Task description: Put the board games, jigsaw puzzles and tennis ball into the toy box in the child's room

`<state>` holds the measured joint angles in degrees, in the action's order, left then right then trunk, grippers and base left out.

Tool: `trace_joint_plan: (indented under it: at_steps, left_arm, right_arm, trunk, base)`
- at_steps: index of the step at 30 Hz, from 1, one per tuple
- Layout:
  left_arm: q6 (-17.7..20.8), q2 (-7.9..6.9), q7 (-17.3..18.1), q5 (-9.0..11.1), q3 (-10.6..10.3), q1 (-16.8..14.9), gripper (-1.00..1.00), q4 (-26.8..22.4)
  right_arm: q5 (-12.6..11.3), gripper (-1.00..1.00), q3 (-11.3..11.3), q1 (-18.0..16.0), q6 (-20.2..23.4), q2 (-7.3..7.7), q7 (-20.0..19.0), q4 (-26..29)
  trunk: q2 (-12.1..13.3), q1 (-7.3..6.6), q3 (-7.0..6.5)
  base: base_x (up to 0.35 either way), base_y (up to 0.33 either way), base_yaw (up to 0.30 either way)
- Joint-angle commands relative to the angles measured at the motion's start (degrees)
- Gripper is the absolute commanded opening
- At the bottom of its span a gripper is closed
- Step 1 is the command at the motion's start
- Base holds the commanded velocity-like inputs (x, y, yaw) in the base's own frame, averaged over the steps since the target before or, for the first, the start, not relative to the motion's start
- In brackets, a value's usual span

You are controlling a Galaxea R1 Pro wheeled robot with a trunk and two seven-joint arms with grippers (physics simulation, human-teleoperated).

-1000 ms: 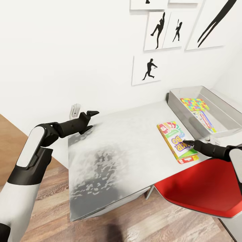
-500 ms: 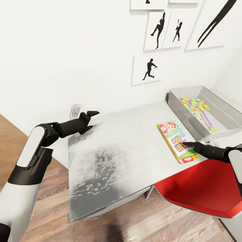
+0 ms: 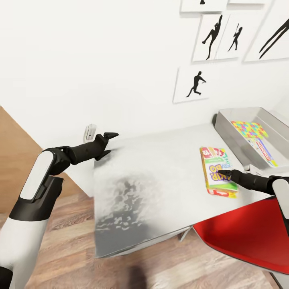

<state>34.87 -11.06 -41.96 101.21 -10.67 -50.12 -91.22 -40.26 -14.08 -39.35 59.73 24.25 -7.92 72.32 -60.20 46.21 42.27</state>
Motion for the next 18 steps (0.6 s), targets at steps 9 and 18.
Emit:
trace_joint_plan:
  at_steps: [9,18]
  left_arm:
    - [-0.1,-0.02,-0.5,0.5,0.0,-0.1,1.0,0.0]
    - [-0.1,-0.02,-0.5,0.5,0.0,-0.1,1.0,-0.1]
  right_arm:
    - [0.4,1.0,-0.1,0.0,0.3,0.01,-0.6,0.0]
    - [0.4,1.0,-0.1,0.0,0.3,0.01,-0.6,0.0]
  trunk:
    - [0.0,0.0,0.05]
    - [0.0,0.0,0.05]
  base:
    - [0.0,0.0,0.268]
    - [0.0,0.0,0.275]
